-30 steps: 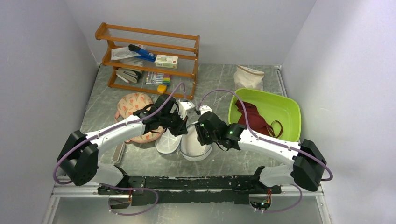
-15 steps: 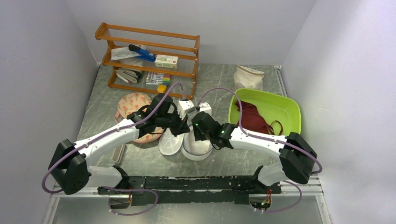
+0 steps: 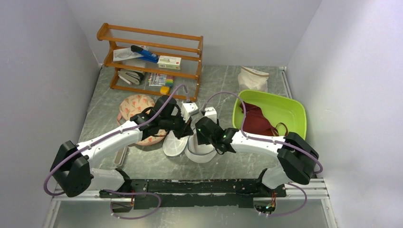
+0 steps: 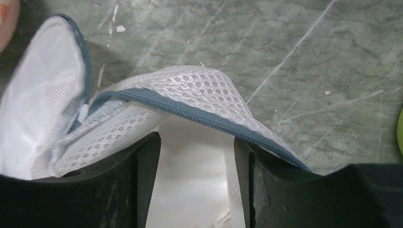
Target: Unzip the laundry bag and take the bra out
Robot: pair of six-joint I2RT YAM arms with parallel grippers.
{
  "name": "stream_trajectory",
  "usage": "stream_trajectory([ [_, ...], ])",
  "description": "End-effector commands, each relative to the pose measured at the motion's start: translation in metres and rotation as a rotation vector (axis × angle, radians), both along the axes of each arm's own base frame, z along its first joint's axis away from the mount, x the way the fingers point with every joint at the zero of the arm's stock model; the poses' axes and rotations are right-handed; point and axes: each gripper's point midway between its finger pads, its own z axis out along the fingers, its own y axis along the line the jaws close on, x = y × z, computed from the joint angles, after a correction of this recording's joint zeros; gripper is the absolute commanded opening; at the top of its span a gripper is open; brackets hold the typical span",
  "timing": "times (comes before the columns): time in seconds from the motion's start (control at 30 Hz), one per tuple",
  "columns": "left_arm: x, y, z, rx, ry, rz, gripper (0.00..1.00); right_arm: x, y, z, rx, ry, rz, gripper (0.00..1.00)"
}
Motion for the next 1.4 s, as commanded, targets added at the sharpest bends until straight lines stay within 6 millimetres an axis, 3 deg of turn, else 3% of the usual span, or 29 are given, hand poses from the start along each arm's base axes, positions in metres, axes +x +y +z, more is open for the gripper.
stream_trajectory([
  [0.0,0.005,-0.001,0.003,0.008,-0.031,0.009,0.12,-0.007,-0.002,-0.022,0.006,0.034,-0.019,0.59],
  [0.17,0.012,0.007,0.010,0.018,-0.085,0.062,0.13,-0.010,0.000,-0.039,-0.005,0.057,0.002,0.60],
  [0.33,0.016,0.013,0.014,0.022,-0.117,0.091,0.14,-0.010,0.009,-0.042,0.003,0.072,0.036,0.40],
  [0.57,0.016,0.011,0.009,0.034,-0.098,0.081,0.19,-0.011,0.017,-0.007,0.071,0.040,0.066,0.08],
  [0.67,0.014,0.010,0.007,0.035,-0.089,0.071,0.22,-0.012,0.019,0.010,0.112,0.020,0.076,0.00],
  [0.77,0.012,0.008,0.007,0.028,-0.084,0.058,0.27,-0.013,0.021,0.023,0.143,0.007,0.085,0.00],
  [0.97,0.004,0.003,0.002,0.017,-0.045,0.006,0.50,-0.012,0.027,0.041,0.178,-0.010,0.102,0.00],
  [1.17,0.002,0.001,-0.008,0.043,-0.006,-0.007,0.55,-0.012,0.030,0.062,0.230,-0.034,0.101,0.00],
  [1.37,0.004,0.001,-0.011,0.051,-0.004,-0.001,0.49,-0.014,0.028,0.078,0.286,-0.054,0.096,0.00],
])
